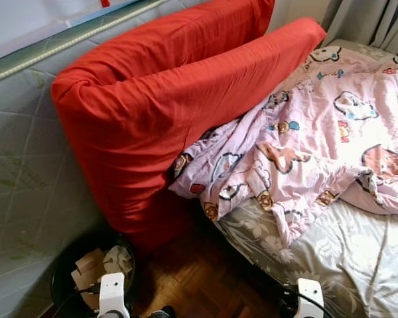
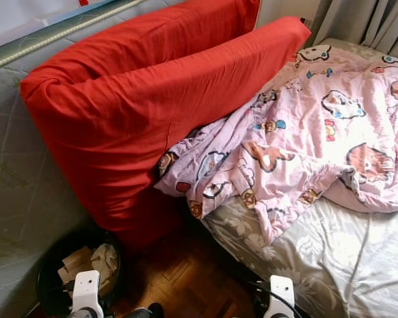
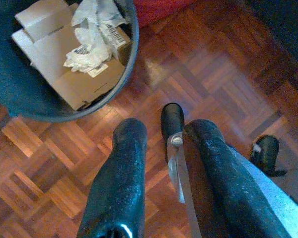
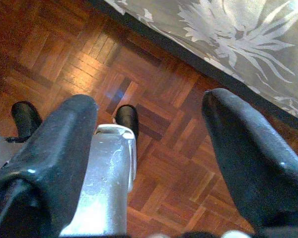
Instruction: Clean up the room
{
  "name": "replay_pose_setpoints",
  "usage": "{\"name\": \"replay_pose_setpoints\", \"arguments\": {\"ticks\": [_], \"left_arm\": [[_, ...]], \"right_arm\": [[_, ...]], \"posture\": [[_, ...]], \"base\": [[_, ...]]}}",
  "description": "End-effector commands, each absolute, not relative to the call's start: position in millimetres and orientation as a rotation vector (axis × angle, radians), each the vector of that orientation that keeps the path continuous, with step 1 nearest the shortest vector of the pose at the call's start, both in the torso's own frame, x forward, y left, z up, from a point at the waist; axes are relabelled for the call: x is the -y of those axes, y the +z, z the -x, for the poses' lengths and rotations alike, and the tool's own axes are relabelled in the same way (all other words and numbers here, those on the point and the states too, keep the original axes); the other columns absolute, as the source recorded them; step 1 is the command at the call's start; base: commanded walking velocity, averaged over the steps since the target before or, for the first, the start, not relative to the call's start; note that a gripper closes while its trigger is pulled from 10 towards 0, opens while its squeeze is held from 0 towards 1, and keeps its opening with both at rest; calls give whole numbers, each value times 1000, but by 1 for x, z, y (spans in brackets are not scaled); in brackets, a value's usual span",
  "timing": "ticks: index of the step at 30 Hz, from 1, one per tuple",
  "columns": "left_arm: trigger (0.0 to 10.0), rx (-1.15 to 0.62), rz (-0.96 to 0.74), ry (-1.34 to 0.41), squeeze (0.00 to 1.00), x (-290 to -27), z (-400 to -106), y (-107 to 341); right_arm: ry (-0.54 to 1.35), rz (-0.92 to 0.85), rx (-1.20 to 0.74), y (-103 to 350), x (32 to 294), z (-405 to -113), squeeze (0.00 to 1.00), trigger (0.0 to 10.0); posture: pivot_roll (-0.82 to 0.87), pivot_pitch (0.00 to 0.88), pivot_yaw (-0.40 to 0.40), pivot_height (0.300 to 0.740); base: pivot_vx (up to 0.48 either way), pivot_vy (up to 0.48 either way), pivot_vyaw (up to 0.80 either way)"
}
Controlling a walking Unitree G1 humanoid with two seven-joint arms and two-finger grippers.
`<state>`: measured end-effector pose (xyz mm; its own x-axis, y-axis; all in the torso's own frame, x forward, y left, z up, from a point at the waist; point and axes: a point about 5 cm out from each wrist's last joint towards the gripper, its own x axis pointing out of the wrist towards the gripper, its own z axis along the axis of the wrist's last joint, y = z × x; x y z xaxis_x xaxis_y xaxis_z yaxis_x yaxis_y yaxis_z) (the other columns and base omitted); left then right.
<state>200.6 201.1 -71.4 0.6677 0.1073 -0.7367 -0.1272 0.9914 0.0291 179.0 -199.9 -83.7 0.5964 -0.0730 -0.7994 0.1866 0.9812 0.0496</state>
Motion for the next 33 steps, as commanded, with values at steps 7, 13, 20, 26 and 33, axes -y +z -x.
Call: {"name": "replay_pose_setpoints", "arguments": {"ticks": [7,13,20,26,33], "left_arm": [[10000,-859,27,128,0,-200,-191,-77],[10000,-860,18,122,0,-200,-190,-77],[10000,-863,17,120,0,-199,-189,-78],[10000,-869,16,118,0,-198,-187,-79],[10000,-875,18,119,0,-199,-184,-80]], "right_arm": [[-168,-161,-942,-87,201,-173,0,10000],[-157,-152,-935,-86,201,-173,0,10000],[-168,-170,-936,-87,201,-172,0,10000],[-145,-152,-936,-87,201,-171,0,10000],[-111,-154,-935,-87,197,-172,0,10000]], "posture": [[51,192,-16,740],[48,181,-14,740],[49,164,-12,740],[50,152,-12,740],[47,142,-8,740]], "base": [[0,0,-563],[0,0,0],[141,0,-163],[249,0,-394],[250,0,0]]}}
